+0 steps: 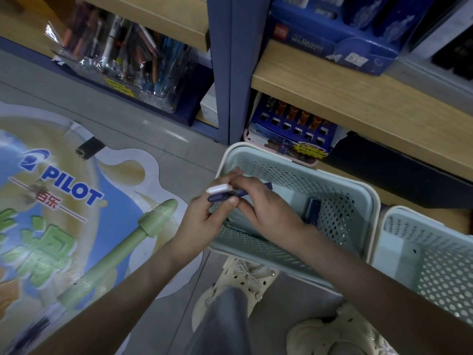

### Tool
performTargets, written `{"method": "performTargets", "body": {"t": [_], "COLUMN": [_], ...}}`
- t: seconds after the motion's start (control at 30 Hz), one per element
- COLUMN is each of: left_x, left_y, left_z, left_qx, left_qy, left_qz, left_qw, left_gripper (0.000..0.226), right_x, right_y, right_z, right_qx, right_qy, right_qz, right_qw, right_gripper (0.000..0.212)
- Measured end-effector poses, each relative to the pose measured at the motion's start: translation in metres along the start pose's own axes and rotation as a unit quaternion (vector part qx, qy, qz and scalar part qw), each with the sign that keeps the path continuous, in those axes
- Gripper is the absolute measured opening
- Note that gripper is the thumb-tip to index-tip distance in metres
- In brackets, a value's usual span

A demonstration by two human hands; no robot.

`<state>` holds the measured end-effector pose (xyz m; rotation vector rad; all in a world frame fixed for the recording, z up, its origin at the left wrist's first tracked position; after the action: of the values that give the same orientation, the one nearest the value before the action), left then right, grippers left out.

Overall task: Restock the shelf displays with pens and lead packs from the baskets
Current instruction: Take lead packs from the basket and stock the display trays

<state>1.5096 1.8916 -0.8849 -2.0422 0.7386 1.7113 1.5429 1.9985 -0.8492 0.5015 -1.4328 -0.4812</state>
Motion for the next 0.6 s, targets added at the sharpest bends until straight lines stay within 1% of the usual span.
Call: {"method": "performTargets", "body": {"t": [0.07,0.13,0.17,0.2,0.27,0.33,0.37,0.4,0.47,0.53,0.6], "left_x": [-0.005,-0.011,-0.013,-0.014,-0.011,-0.007,-0.004,-0.003,-0.002,-0.002,-0.002], "left_y": [0.003,0.011,0.016,0.02,0.026,0.027,0.026,0.025,0.024,0.024,0.023], "left_z": [0.0,0.001,0.001,0.001,0.0,-0.002,-0.003,-0.003,-0.002,-0.001,0.0], "left_qx": [-0.021,-0.064,-0.089,-0.107,-0.119,-0.109,-0.103,-0.096,-0.087,-0.083,-0.078], "left_qy": [-0.021,-0.036,-0.033,-0.026,-0.01,-0.004,0.0,0.003,-0.002,-0.014,-0.02], "left_qz": [-0.046,-0.077,-0.076,-0.068,-0.038,0.005,0.019,0.028,0.049,0.077,0.094], "left_qw": [0.999,0.994,0.993,0.992,0.992,0.994,0.995,0.995,0.995,0.993,0.992], "left_gripper": [0.03,0.027,0.025,0.026,0.029,0.035,0.039,0.043,0.048,0.048,0.046], "right_x": [-0.008,-0.038,-0.057,-0.074,-0.104,-0.129,-0.138,-0.144,-0.148,-0.151,-0.151], "right_y": [-0.003,-0.01,-0.016,-0.026,-0.055,-0.081,-0.091,-0.098,-0.104,-0.106,-0.103], "right_z": [-0.004,-0.017,-0.025,-0.032,-0.047,-0.061,-0.069,-0.073,-0.078,-0.079,-0.075], "right_qx": [-0.053,-0.09,-0.082,-0.048,0.098,0.267,0.328,0.358,0.384,0.393,0.381], "right_qy": [0.054,0.04,0.026,0.025,0.029,0.002,0.0,0.018,0.055,0.058,0.064], "right_qz": [-0.113,-0.187,-0.21,-0.233,-0.275,-0.295,-0.302,-0.311,-0.321,-0.324,-0.335], "right_qw": [0.991,0.977,0.974,0.971,0.956,0.918,0.895,0.88,0.864,0.859,0.86], "right_gripper": [0.032,0.032,0.035,0.04,0.05,0.057,0.06,0.062,0.067,0.067,0.063]}}
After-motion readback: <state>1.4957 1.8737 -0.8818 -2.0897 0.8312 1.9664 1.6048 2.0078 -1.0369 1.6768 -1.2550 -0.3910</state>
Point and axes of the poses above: each hand's wrist, its own z-axis towards the middle knuckle, its own y-axis out of the back of the hand, x = y × z, the point moved 7 cm from there along z, towards the middle knuckle, and after that the axes turned 3 degrees about -z, right-handed, at the moved point
